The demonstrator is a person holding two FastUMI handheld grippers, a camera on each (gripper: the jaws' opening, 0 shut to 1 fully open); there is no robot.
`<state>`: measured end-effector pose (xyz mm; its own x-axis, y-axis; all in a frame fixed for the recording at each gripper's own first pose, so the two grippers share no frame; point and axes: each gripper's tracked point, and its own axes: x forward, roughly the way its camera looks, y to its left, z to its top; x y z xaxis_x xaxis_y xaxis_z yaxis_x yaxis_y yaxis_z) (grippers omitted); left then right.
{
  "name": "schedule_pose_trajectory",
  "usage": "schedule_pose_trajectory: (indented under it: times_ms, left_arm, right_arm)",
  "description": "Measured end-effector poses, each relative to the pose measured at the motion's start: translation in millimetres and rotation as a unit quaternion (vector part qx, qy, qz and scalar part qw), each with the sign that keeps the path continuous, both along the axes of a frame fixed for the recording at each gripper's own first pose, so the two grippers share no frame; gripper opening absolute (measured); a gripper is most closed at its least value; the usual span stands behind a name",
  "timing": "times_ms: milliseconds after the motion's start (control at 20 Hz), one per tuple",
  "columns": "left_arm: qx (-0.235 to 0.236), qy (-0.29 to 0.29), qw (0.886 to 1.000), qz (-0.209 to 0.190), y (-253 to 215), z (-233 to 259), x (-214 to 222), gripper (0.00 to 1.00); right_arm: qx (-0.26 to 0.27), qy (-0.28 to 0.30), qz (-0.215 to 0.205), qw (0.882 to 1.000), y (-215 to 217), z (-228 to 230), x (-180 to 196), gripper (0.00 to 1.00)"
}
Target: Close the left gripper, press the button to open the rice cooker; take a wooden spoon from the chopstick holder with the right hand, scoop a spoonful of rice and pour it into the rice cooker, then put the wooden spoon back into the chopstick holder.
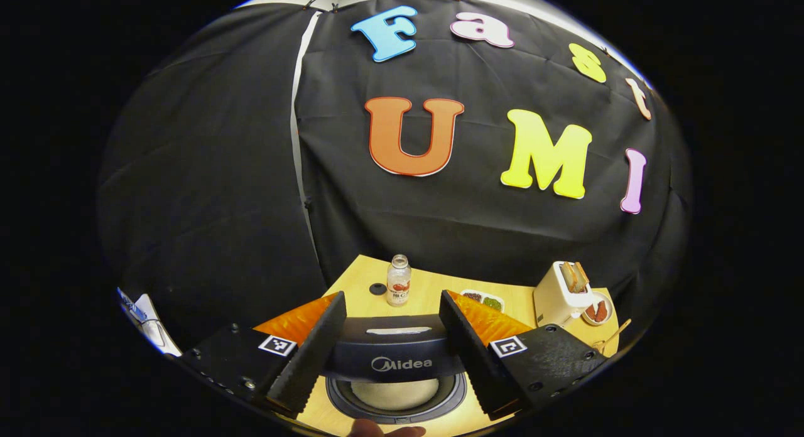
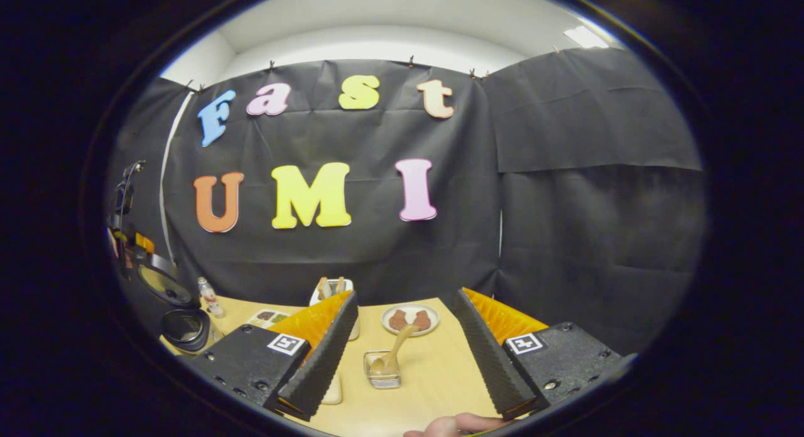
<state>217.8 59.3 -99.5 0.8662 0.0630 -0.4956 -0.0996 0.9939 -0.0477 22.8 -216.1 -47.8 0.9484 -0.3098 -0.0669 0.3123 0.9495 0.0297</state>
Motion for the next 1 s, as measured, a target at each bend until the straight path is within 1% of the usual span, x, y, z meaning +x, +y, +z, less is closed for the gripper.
schedule_pose_trajectory:
  times_ms: [50,100,250,300,350,400,450,500,600,650,900,950,1000]
  left_arm:
    - [-0.004,0.009,1.0,-0.006,-4.1,-6.0,-6.8,0.97]
    - [-0.009,0.02,1.0,-0.012,-9.4,-15.3,-15.5,0.96]
    - [-0.018,0.044,0.999,-0.023,-19.9,-40.8,-38.4,0.96]
    - [-0.021,0.05,0.998,-0.025,-22.1,-49.3,-44.9,1.0]
    - [-0.022,0.056,0.998,-0.025,-24.3,-56.5,-51.3,0.96]
    - [-0.02,0.055,0.998,-0.026,-24.6,-61.7,-56.4,0.97]
    - [-0.017,0.053,0.998,-0.028,-25.1,-66.3,-60.0,0.97]
    - [-0.014,0.05,0.998,-0.028,-26.0,-70.0,-60.5,0.97]
    - [-0.011,0.048,0.998,-0.028,-27.9,-77.4,-64.3,0.97]
    - [-0.01,0.048,0.998,-0.027,-29.2,-82.5,-68.7,0.97]
    - [-0.005,0.058,0.998,-0.028,-31.8,-113.0,-87.7,0.98]
    - [-0.005,0.062,0.998,-0.03,-33.0,-119.8,-91.6,0.98]
    - [-0.005,0.065,0.997,-0.031,-32.4,-124.4,-94.6,0.98]
  right_arm:
    - [-0.002,0.002,0.009,1.0,4.5,-1.4,2.4,1.0]
    - [-0.005,0.003,0.018,1.0,9.7,-1.2,4.7,0.97]
    - [-0.016,-0.004,0.033,0.999,19.1,4.7,10.6,1.0]
    - [-0.019,-0.006,0.037,0.999,22.8,6.2,12.0,1.0]
    - [-0.021,-0.005,0.042,0.999,26.2,5.2,14.8,1.0]
    - [-0.022,-0.004,0.048,0.999,30.1,4.7,17.2,0.97]
    - [-0.023,-0.004,0.054,0.998,34.4,5.0,19.7,1.0]
    - [-0.024,-0.003,0.058,0.998,37.7,5.4,21.6,0.97]
    - [-0.03,-0.001,0.067,0.997,43.8,5.5,25.4,0.97]
    - [-0.033,0.001,0.071,0.997,47.7,5.3,27.3,1.0]
    - [-0.039,0.006,0.091,0.995,64.9,5.0,34.6,1.0]
    - [-0.039,0.009,0.094,0.995,67.7,3.3,35.0,0.97]
    - [-0.041,0.011,0.097,0.994,69.6,3.2,35.8,1.0]
